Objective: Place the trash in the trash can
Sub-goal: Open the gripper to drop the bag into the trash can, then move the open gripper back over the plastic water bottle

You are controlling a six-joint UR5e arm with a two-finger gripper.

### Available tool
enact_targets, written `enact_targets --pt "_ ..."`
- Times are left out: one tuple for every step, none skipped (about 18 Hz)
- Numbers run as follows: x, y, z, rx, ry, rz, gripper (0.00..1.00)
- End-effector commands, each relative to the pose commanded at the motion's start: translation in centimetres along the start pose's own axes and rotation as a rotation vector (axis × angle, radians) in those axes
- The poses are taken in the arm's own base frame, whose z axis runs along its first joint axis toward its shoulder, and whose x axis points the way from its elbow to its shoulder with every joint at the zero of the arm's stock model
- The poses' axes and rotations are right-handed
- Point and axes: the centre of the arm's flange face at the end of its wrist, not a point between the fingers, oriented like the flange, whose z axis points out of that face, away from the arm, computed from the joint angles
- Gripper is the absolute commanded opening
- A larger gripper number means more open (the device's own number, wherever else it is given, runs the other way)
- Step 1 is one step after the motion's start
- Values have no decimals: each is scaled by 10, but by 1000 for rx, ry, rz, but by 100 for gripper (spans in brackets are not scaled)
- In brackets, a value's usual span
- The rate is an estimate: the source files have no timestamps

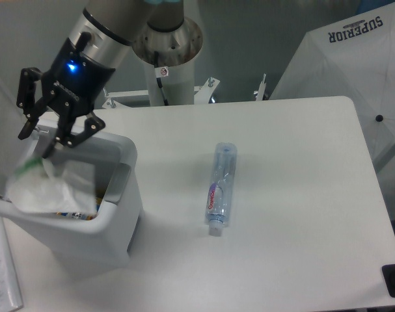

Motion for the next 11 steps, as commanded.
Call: enact_targets --pt "-7 2 -3 13 -15 2 100" --pt "-18 2 -13 32 -40 -5 100" --pt "-29 4 -17 39 -54 -13 100" --pt "-37 5 -22 47 -67 -18 100" --pt "-47 6 -30 55 -83 -30 100" --pt "-60 10 -40 62 -103 -48 100" --pt "-74 14 -52 73 -127 -68 100" --pt "-89 16 -64 85 -150 -87 100" --pt "-107 19 -79 98 -179 -112 100" --pt "-123 24 -95 111 -208 -133 100" --pt "-138 28 -105 120 -226 -150 100"
